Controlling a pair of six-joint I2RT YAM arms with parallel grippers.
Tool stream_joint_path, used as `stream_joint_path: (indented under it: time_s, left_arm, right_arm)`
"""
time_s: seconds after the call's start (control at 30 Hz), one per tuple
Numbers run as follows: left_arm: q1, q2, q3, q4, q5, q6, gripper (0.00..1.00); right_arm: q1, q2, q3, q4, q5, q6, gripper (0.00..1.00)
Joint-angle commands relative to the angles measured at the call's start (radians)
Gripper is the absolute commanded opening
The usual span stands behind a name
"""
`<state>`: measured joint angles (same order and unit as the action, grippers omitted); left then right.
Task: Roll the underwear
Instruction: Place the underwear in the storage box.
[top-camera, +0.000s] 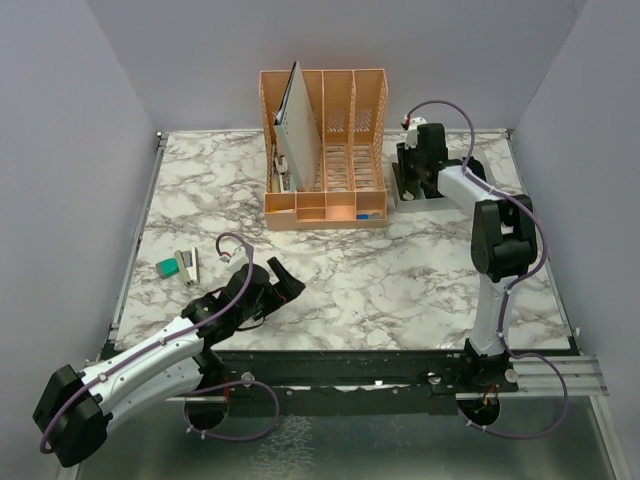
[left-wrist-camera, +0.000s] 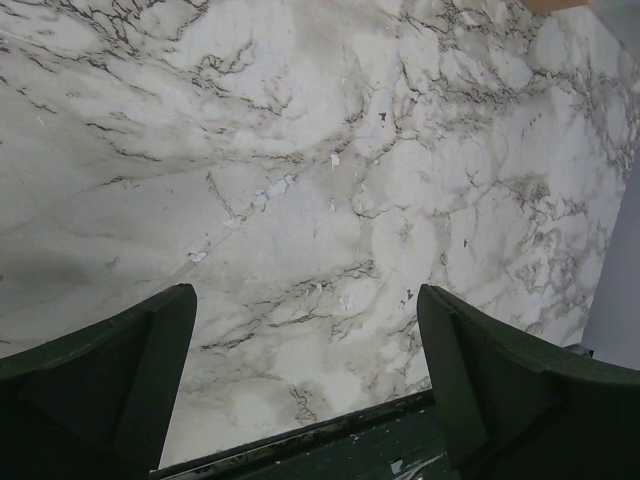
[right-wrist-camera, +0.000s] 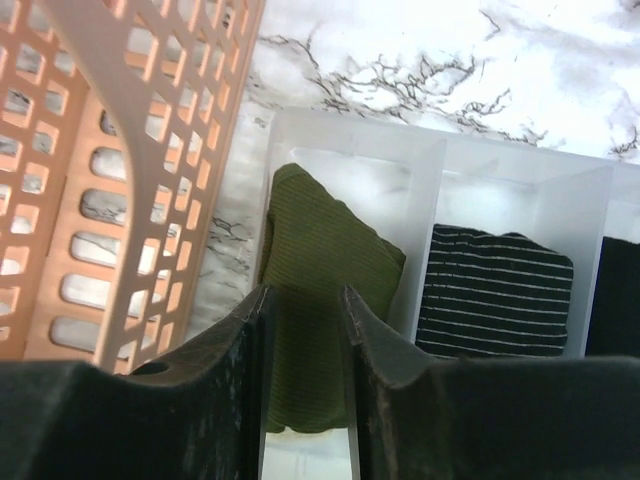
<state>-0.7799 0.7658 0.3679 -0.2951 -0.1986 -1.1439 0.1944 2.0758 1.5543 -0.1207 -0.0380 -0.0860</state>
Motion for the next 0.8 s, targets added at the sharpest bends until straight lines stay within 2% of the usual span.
stream_joint_path:
  time_s: [0.0,0.13,0.53,0.57,0.67,0.77]
  left_arm:
    - [0.005,-0.013,-0.006,-0.006,0.013,0.000,0.99]
    - [0.007,-0.028,-0.005,-0.019,0.011,0.005,0.99]
    - [0.013,-0.014,0.058,-0.057,-0.015,0.109,0.99]
    - [0.014,-0.004,0.071,-0.057,-0.017,0.126,0.99]
    - [0.024,0.027,0.126,-0.095,-0.042,0.177,0.99]
    - [0.048,0.067,0.199,-0.135,-0.059,0.250,0.99]
  right_arm:
    - [-0.004,0.016,0.044,-0.039,-0.030,0.031,0.32]
    - [-0.004,0.047,0.049,-0.049,-0.032,0.043,0.28]
    - [-0.004,0.068,0.098,-0.120,0.002,0.030,0.27]
    - [-0.004,0.053,0.092,-0.116,-0.002,0.028,0.28]
    - [-0.004,-0.025,0.056,-0.069,-0.027,0.018,0.40]
    - [-0.005,-0.123,0.028,-0.056,-0.028,0.024,0.48]
